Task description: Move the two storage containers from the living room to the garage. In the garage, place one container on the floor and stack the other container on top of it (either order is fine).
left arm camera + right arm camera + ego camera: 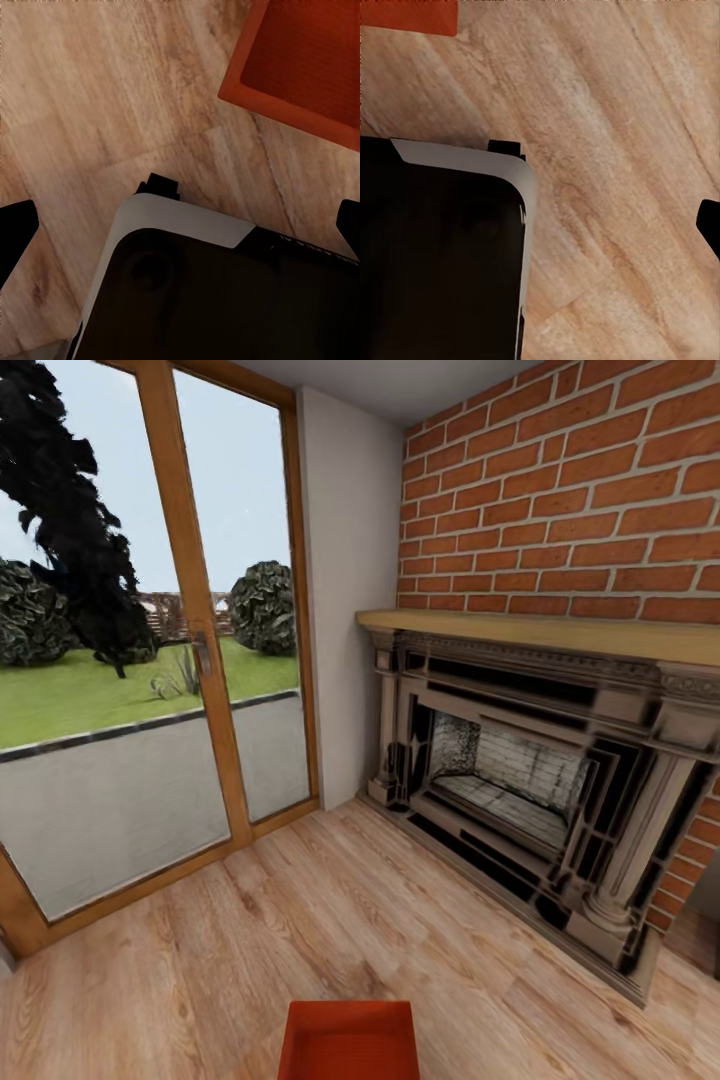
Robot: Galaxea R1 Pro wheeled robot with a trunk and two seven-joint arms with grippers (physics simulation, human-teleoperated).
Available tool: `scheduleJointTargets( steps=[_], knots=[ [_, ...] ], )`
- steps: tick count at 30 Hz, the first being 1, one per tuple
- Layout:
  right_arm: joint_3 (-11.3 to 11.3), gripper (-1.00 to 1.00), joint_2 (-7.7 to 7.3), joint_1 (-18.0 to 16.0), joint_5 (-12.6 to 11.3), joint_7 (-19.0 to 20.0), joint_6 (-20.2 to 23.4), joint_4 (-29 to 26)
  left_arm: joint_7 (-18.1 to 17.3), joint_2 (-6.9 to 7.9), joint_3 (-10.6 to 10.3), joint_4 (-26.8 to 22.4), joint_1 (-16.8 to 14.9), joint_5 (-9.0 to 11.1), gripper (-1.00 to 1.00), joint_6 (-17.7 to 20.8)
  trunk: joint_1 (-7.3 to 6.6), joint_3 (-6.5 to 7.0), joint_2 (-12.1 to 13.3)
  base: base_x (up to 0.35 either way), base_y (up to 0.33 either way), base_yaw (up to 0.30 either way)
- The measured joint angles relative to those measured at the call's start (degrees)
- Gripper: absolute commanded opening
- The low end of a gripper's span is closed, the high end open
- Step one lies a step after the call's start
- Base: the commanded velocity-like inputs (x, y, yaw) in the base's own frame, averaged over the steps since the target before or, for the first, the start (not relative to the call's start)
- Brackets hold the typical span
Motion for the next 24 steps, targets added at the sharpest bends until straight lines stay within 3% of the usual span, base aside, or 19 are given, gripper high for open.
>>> scheduleJointTargets(
  steps=[24],
  knots=[
    [0.0, 1.0, -0.01, 0.0, 0.0, 0.0, 0.0, 0.0, 0.0, 0.1, 0.0, 0.1, 0.0, 0.1, 1.0, 0.0, 0.01, 0.0, 0.0, 0.021, 0.026, 0.0]
  ],
)
